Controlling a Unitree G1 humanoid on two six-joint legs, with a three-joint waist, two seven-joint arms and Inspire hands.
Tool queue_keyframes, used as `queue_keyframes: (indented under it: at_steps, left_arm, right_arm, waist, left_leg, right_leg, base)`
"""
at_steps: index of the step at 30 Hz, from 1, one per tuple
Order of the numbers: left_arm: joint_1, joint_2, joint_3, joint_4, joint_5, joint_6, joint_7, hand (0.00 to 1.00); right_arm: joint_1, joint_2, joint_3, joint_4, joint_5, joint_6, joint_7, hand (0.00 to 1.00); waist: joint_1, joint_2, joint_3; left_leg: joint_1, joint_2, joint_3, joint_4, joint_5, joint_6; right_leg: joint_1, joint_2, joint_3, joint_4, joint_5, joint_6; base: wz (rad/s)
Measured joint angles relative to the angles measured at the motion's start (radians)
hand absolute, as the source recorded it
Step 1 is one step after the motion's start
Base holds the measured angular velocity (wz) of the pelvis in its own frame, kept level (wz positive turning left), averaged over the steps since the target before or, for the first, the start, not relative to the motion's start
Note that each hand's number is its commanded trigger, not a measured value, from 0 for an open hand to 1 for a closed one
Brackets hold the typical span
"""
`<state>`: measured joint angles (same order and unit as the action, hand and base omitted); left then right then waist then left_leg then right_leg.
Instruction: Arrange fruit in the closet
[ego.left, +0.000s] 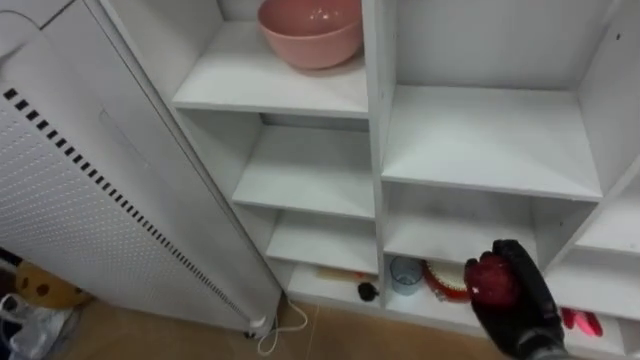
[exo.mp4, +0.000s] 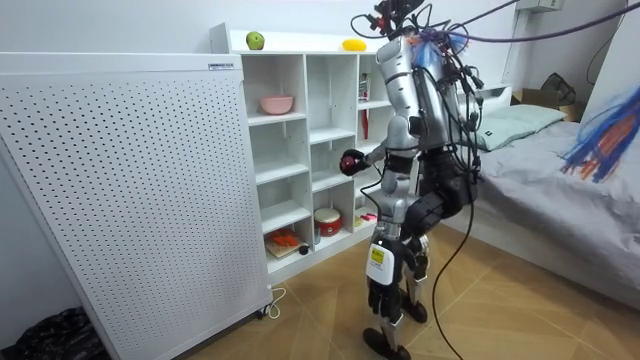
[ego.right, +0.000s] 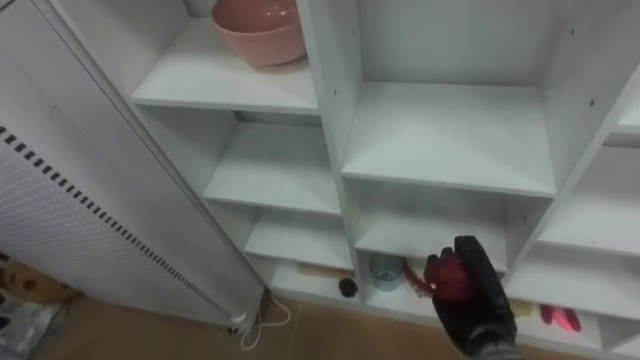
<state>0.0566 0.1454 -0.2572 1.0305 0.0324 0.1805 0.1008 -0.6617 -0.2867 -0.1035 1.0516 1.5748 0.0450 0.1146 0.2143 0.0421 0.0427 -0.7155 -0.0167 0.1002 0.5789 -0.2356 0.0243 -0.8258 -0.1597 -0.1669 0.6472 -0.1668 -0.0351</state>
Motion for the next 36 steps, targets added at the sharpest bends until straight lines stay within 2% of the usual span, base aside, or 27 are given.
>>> queue_keyframes:
  at_steps: [3,7,10,16,17,18,19,24,27,31,36]
  left_arm:
    - [0.001,0.003,-0.016,-0.054,-0.001,-0.002,0.0,0.0]
    - [0.001,0.009,-0.043,-0.084,0.0,-0.008,0.003,0.0]
    - [0.003,0.011,-0.042,-0.101,0.0,-0.017,0.003,0.0]
    - [0.022,0.033,-0.042,-0.146,0.002,-0.023,0.007,0.0]
    - [0.023,0.034,-0.042,-0.152,0.002,-0.023,0.013,0.0]
    - [0.024,0.034,-0.042,-0.153,0.002,-0.023,0.02,0.0]
    - [0.025,0.035,-0.042,-0.153,0.002,-0.023,0.022,0.0]
    - [0.067,0.04,-0.042,-0.213,0.001,-0.021,0.025,0.0]
    - [0.1,0.047,-0.04,-0.257,0.001,-0.021,0.028,0.0]
    - [0.142,0.049,-0.04,-0.292,0.001,-0.021,0.045,0.0]
    - [0.159,0.053,-0.043,-0.295,0.001,-0.024,0.046,0.0]
  right_arm:
    - [-0.025,-0.029,0.0,0.0,0.002,-0.001,-0.038,1.0]
    - [-0.072,-0.041,0.0,0.0,0.013,-0.001,-0.082,1.0]
    - [-0.109,-0.063,-0.001,0.0,0.012,-0.003,-0.107,1.0]
    - [-0.164,-0.085,-0.007,-0.012,-0.004,-0.024,-0.147,1.0]
    - [-0.166,-0.087,-0.007,-0.029,-0.004,-0.034,-0.158,0.91]
    - [-0.166,-0.087,-0.007,-0.049,-0.009,-0.04,-0.171,0.35]
    - [-0.167,-0.086,-0.007,-0.056,-0.01,-0.042,-0.175,0.0]
    - [-0.204,-0.085,-0.01,-0.111,-0.011,-0.059,-0.252,0.0]
    - [-0.215,-0.085,-0.011,-0.171,-0.031,-0.07,-0.308,0.0]
    - [-0.215,-0.086,-0.018,-0.209,-0.03,-0.094,-0.349,0.0]
    - [-0.215,-0.084,-0.019,-0.247,-0.025,-0.129,-0.398,0.0]
  waist:
    - [0.011,-0.001,0.0003]
    - [0.015,-0.005,-0.0004]
    - [0.014,-0.005,-0.0004]
    - [0.013,-0.009,-0.0029]
    - [0.015,-0.01,-0.0034]
    - [0.014,-0.011,-0.0044]
    - [0.015,-0.012,-0.0048]
    - [0.01,-0.016,-0.0075]
    - [0.011,-0.015,-0.0089]
    - [0.007,-0.015,-0.0129]
    - [0.01,-0.011,-0.0159]
  left_leg:
    - [-0.038,-0.007,0.001,0.021,-0.002,0.002]
    - [-0.094,-0.007,-0.001,0.055,-0.005,0.005]
    - [-0.141,-0.012,-0.002,0.095,-0.011,0.01]
    - [-0.223,-0.011,0.004,0.16,-0.038,0.025]
    - [-0.238,-0.011,0.005,0.171,-0.039,0.027]
    - [-0.249,-0.012,0.006,0.18,-0.04,0.029]
    - [-0.254,-0.012,0.005,0.185,-0.041,0.031]
    - [-0.296,-0.009,0.01,0.245,-0.052,0.039]
    - [-0.325,0.005,0.019,0.291,-0.078,0.041]
    - [-0.337,0.004,0.021,0.334,-0.093,0.046]
    - [-0.338,0.004,0.022,0.361,-0.103,0.053]
  right_leg:
    - [-0.038,-0.015,0.0,0.029,-0.013,-0.001]
    - [-0.09,-0.018,0.002,0.054,-0.014,-0.003]
    - [-0.133,-0.033,-0.002,0.084,-0.018,-0.004]
    - [-0.208,-0.043,0.0,0.134,-0.02,0.0]
    - [-0.222,-0.046,0.002,0.141,-0.019,0.001]
    - [-0.233,-0.05,0.003,0.15,-0.019,0.002]
    - [-0.238,-0.051,0.004,0.154,-0.019,0.002]
    - [-0.275,-0.055,0.015,0.205,-0.029,0.006]
    - [-0.299,-0.052,0.014,0.234,-0.036,0.003]
    - [-0.31,-0.063,0.014,0.275,-0.052,0.004]
    - [-0.31,-0.072,0.016,0.297,-0.058,0.006]
  base:
    - [0.15]
    - [0.07]
    - [0.08]
    - [0.01]
    - [0.03]
    - [0.0]
    - [0.0]
    - [-0.01]
    - [-0.05]
    - [0.04]
    - [0.01]
